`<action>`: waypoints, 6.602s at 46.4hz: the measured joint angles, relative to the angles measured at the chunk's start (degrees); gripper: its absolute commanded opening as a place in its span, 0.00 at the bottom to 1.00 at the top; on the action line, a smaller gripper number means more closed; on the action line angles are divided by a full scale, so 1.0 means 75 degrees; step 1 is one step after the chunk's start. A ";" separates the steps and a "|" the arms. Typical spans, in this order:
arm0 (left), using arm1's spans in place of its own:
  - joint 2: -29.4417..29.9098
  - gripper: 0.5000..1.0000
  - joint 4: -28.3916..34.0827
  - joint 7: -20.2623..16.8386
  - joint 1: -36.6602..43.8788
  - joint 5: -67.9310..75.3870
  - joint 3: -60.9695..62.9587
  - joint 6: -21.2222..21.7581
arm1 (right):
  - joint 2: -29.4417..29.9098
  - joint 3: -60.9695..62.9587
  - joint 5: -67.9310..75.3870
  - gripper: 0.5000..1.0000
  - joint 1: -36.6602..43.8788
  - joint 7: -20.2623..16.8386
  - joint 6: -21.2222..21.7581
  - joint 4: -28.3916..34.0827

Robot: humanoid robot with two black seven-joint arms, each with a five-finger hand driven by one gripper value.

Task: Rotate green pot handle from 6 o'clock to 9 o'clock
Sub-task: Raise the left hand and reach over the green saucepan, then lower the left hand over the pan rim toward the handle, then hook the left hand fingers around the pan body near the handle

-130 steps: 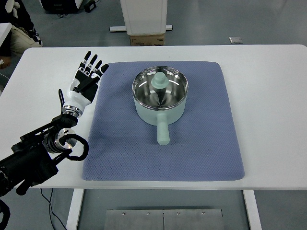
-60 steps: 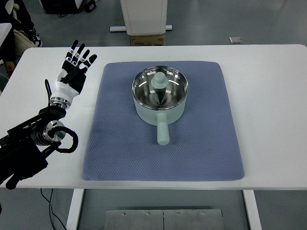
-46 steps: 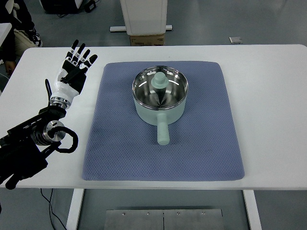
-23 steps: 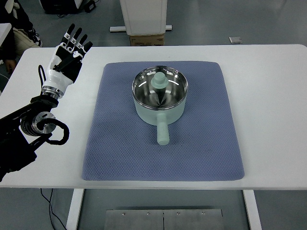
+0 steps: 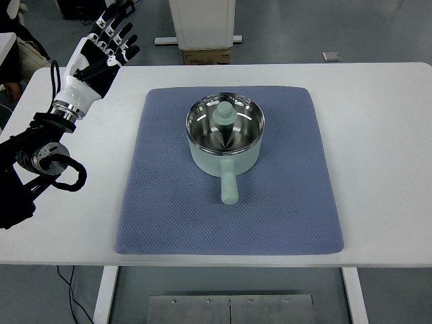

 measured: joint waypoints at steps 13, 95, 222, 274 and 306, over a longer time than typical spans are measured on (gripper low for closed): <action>0.0017 1.00 -0.0043 0.0000 -0.0459 0.0735 -0.0015 -0.0066 | 0.0000 0.0000 0.0000 1.00 0.0000 0.0000 0.0000 -0.0001; 0.1044 1.00 -0.2749 0.0000 -0.1807 0.6239 0.0151 -0.0891 | 0.0000 0.0000 0.0000 1.00 0.0000 0.0000 0.0000 0.0000; -0.0694 1.00 -0.3067 0.0000 -0.3277 1.1344 0.2412 -0.1430 | 0.0000 0.0000 0.0000 1.00 0.0000 0.0000 0.0000 0.0003; -0.0821 1.00 -0.2970 -0.0001 -0.3498 1.3104 0.3103 -0.1512 | 0.0000 0.0000 0.0000 1.00 0.0000 0.0000 0.0000 0.0002; -0.0821 1.00 -0.2970 0.0000 -0.3627 1.3558 0.3350 -0.1512 | 0.0000 0.0000 0.0000 1.00 0.0000 0.0000 0.0000 0.0001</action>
